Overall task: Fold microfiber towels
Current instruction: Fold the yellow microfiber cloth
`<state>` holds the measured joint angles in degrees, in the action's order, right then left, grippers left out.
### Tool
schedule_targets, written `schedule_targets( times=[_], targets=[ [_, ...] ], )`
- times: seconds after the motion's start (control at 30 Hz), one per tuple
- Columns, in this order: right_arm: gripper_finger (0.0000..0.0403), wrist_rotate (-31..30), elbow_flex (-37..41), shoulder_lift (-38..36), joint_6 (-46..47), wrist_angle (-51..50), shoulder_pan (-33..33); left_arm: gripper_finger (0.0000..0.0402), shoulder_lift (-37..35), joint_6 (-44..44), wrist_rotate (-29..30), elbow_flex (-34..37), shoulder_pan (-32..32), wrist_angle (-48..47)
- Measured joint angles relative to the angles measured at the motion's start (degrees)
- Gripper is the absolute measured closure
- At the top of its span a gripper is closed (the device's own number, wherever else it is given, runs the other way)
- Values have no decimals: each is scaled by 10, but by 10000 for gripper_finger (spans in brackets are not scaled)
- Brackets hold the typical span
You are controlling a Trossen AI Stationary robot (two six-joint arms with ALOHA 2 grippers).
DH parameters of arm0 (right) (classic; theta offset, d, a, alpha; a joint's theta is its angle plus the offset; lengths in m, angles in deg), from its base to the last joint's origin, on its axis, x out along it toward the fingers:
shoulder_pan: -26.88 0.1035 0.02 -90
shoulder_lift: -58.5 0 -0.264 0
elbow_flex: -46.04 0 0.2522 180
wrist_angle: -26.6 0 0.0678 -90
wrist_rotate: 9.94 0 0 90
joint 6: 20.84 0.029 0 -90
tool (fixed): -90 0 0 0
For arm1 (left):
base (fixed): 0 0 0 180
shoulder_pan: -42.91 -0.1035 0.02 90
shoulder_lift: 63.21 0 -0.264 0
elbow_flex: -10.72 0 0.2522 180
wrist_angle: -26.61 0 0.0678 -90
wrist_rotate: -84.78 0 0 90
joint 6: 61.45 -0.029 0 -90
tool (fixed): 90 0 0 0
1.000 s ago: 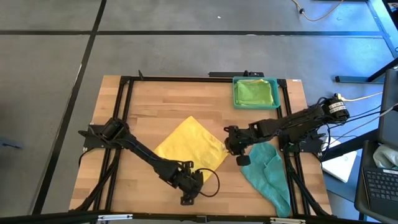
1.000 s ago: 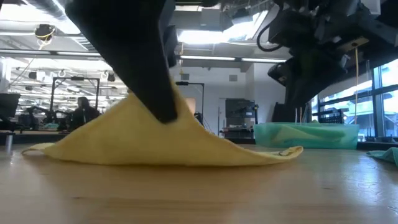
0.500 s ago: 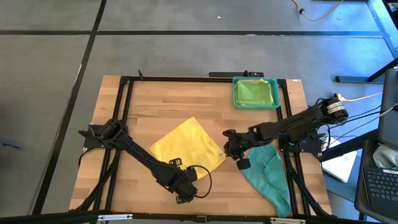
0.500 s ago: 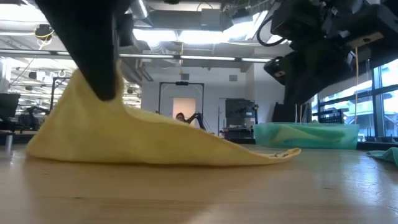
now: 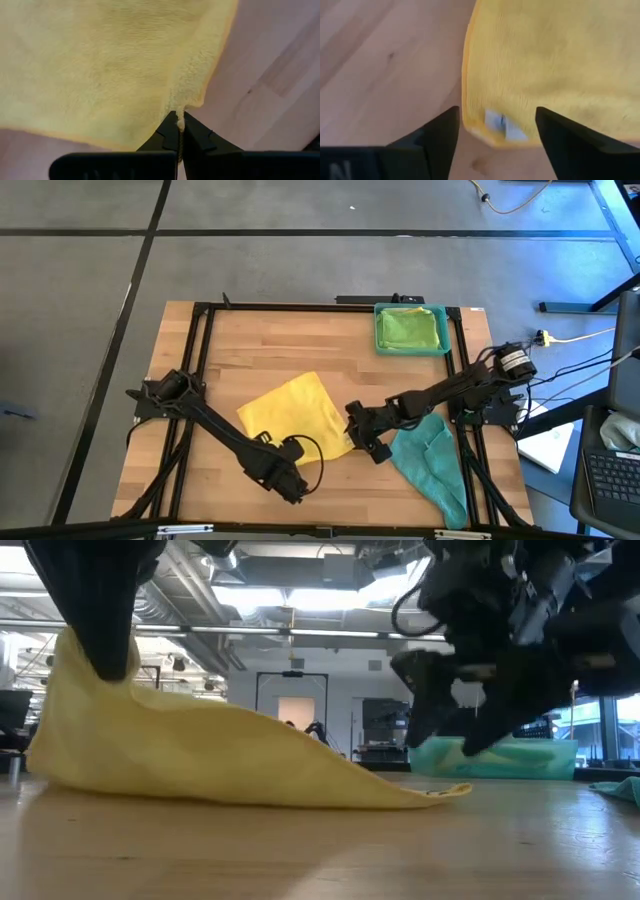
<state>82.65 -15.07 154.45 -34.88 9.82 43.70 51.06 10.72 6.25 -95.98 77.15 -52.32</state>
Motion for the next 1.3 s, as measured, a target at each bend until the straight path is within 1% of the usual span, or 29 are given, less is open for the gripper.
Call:
schedule_targets(
  times=[0.07, 0.17, 0.37, 0.5, 0.63, 0.7, 0.8, 0.93, 1.03, 1.13, 1.3],
  targets=[
    [131, 2, 0, 9, 5, -5, 2, 401, -7, 19, 3, 0, 1, -21],
    [126, 3, 0, 13, 15, -15, 9, 401, -12, 40, 7, 0, 3, -40],
    [135, -7, 0, 17, 15, 0, 27, 401, -12, 44, 9, 0, 4, -48],
    [142, -14, 0, 20, 15, 37, 34, 401, -12, 76, 16, 0, 3, -52],
    [143, -16, 0, 23, 15, 70, 34, 401, -18, 149, 54, 0, 5, -69],
    [142, -27, 0, 23, 16, 81, 34, 401, -23, 182, 77, 1, 9, -75],
    [142, -45, 0, 23, 17, 80, 34, 401, -33, 206, 97, 1, 10, -82],
    [142, -41, 0, 29, 25, 83, 33, 401, -42, 208, 100, 1, 11, -97],
    [141, -15, 0, 40, 52, 94, 33, 401, -49, 209, 101, 1, 12, -110],
    [141, -7, 0, 54, 81, 94, 37, 401, -54, 210, 100, 1, 15, -116],
    [141, -10, 0, 69, 99, 92, 40, 401, -56, 258, 104, 1, 25, -134]
  ],
)
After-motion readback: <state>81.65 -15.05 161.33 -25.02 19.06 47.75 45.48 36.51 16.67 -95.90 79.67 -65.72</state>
